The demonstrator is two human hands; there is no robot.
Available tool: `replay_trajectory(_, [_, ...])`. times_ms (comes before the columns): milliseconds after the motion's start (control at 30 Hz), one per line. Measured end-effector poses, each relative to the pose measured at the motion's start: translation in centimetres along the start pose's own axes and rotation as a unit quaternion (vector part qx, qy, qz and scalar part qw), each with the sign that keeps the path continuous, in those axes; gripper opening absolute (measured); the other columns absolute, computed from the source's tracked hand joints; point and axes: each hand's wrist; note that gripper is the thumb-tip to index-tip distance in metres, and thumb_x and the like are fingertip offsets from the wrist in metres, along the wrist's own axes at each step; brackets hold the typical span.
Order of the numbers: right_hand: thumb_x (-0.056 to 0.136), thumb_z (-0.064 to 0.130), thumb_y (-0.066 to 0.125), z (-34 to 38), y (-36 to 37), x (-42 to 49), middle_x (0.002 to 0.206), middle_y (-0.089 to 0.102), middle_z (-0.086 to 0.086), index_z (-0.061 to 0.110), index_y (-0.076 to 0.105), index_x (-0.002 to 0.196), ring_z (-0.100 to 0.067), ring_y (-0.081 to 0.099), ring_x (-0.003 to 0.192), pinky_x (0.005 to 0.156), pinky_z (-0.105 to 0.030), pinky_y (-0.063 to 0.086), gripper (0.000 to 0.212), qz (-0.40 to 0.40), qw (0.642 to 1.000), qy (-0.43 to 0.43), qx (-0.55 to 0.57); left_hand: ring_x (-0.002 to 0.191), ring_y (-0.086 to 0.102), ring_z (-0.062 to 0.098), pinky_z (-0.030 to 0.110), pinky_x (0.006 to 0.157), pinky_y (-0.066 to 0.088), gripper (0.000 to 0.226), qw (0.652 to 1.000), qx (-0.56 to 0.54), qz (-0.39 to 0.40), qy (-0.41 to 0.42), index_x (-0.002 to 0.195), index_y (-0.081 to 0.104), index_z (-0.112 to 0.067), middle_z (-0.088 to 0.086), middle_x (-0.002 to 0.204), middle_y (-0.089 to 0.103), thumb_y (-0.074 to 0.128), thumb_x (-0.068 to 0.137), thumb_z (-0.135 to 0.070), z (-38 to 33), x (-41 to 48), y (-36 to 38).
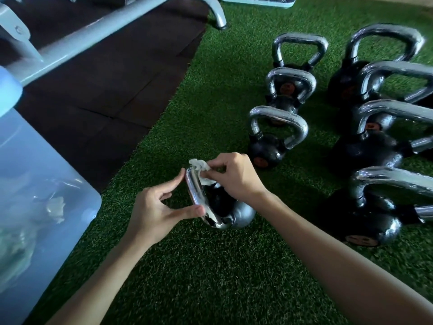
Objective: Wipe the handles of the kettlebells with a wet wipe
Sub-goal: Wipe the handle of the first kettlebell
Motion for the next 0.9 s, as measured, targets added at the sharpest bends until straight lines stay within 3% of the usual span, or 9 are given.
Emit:
replay_trajectory(133, [0.082,0.03,0.081,-1.1,-0.2,-0.1,0.086,0.075,0.004,0.02,0.081,0.092,-0.01,0.067,0.079,0.078,-0.038,0.053,0.014,0.004,0.999,0.029,-0.018,0.134,0.045,-0.01,0.025,0.108,0.047,0.123,0.999,0.026,0.035,0.006,0.151,0.041,-0.017,-0.009,0.148,0.046,0.074,0.053,-0.084,0.6,0.3,-0.7])
replay_trajectory(200, [0.082,0.029,0.082,-0.5,-0.1,0.0,0.088,0.077,0.007,0.024,0.081,0.098,-0.005,0.069,0.08,0.079,-0.034,0.054,0.017,0.0,1.0,0.015,0.006,0.139,0.042,-0.005,0.032,0.113,0.045,0.126,0.998,0.029,0.063,0.003,0.154,0.037,-0.021,-0.006,0.152,0.043,0.078,0.052,-0.081,0.9,0.6,-1.1])
replay_trajectory(333, [0.079,0.027,0.084,0.4,-0.6,0.6,0.097,0.078,0.009,0.031,0.072,0.121,0.0,0.07,0.083,0.082,-0.02,0.055,0.045,0.019,0.999,-0.028,0.018,0.139,0.042,-0.006,0.029,0.114,0.043,0.128,0.997,0.031,0.076,0.015,0.153,0.039,-0.02,-0.007,0.151,0.045,0.078,0.049,-0.083,1.2,1.2,-1.5])
replay_trajectory(433, [0.081,0.022,0.082,0.0,-1.0,1.0,0.103,0.077,0.011,0.028,0.078,0.111,0.005,0.069,0.089,0.081,-0.014,0.053,0.031,0.029,0.999,-0.035,0.006,0.138,0.044,-0.004,0.03,0.113,0.044,0.128,0.997,0.05,0.061,0.018,0.153,0.04,-0.024,-0.007,0.15,0.045,0.073,0.047,-0.087,1.1,1.3,-1.5])
replay_trajectory(567, [0.082,0.027,0.082,0.4,-0.5,0.9,0.086,0.078,0.011,0.024,0.082,0.099,0.002,0.071,0.077,0.073,-0.023,0.058,0.018,-0.002,0.997,0.035,0.072,0.137,0.047,0.0,0.034,0.111,0.047,0.128,0.997,0.056,0.052,0.026,0.152,0.042,-0.019,-0.001,0.15,0.048,0.072,0.049,-0.087,1.0,1.2,-1.2])
replay_trajectory(667, [0.083,0.03,0.081,1.5,-0.5,-0.1,0.083,0.077,0.011,0.024,0.081,0.098,-0.002,0.072,0.075,0.069,-0.021,0.057,0.016,0.029,0.987,0.068,0.144,0.134,0.05,0.001,0.027,0.112,0.044,0.129,0.997,0.062,0.04,0.017,0.15,0.045,-0.019,0.001,0.146,0.052,0.072,0.045,-0.089,1.0,1.2,-1.4])
replay_trajectory(767, [0.082,0.032,0.082,2.2,-1.0,-1.1,0.081,0.077,0.009,0.024,0.081,0.095,-0.006,0.073,0.075,0.068,-0.023,0.058,0.015,0.075,0.98,0.076,0.166,0.131,0.049,-0.008,0.022,0.112,0.041,0.127,0.997,0.056,0.044,0.023,0.148,0.049,-0.014,0.001,0.143,0.055,0.074,0.047,-0.086,0.9,0.9,-1.6])
replay_trajectory(900, [0.082,0.031,0.082,3.2,-1.1,-0.4,0.078,0.077,0.008,0.024,0.081,0.091,-0.005,0.072,0.071,0.063,-0.017,0.053,0.012,0.052,0.979,0.094,0.175,0.125,0.052,-0.014,0.013,0.108,0.042,0.119,0.997,0.054,0.039,0.042,0.145,0.05,-0.01,-0.003,0.141,0.054,0.076,0.052,-0.079,0.7,0.9,-1.4])
Point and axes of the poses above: each hand's wrist, its own x-axis towards the middle knuckle, its own y-axis out of the palm, z = x × y
